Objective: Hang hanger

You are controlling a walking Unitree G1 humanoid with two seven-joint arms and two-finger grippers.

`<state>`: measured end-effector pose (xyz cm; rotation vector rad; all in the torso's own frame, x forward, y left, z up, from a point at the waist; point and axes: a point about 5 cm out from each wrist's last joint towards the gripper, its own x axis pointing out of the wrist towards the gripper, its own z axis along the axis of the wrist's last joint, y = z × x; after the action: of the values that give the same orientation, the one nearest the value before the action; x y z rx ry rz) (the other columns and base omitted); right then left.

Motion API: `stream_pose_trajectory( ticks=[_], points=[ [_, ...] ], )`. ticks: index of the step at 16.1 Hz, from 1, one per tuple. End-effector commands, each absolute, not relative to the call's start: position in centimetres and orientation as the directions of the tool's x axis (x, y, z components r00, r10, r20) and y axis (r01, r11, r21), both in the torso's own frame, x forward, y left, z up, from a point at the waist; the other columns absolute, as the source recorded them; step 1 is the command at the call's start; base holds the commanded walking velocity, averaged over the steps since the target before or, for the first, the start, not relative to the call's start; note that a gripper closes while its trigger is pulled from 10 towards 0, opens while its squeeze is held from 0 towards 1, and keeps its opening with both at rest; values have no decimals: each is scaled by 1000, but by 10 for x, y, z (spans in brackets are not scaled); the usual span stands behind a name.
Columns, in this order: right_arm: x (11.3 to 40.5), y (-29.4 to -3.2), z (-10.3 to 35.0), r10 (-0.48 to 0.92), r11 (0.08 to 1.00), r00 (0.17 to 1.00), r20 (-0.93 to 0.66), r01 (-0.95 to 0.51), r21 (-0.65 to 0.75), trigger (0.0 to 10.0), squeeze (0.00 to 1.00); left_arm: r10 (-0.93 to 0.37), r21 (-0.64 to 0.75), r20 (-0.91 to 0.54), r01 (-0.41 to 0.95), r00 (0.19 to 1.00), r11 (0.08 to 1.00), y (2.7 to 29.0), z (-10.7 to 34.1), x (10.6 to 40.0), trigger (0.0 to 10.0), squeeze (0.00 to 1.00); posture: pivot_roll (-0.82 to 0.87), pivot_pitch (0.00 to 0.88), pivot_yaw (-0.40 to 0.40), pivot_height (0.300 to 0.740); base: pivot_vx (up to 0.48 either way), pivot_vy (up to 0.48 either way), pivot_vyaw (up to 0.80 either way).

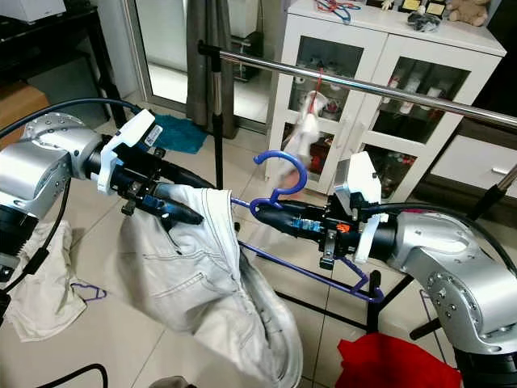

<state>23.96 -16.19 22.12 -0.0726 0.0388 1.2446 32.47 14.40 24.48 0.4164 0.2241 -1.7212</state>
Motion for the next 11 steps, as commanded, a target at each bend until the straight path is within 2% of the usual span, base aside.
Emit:
stream_pose_trajectory(
  ticks=[1,11],
  points=[
    [235,-156,240,961,275,278,-10,-956,-100,0,0,-895,94,-420,973,-152,-209,142,247,325,0,0,97,0,-13,740,0,0,0],
    [235,-151,246,971,240,239,18,-967,-90,0,0,-858,69,-485,971,-168,-229,147,236,320,0,0,102,0,-23,740,0,0,0]
  ],
)
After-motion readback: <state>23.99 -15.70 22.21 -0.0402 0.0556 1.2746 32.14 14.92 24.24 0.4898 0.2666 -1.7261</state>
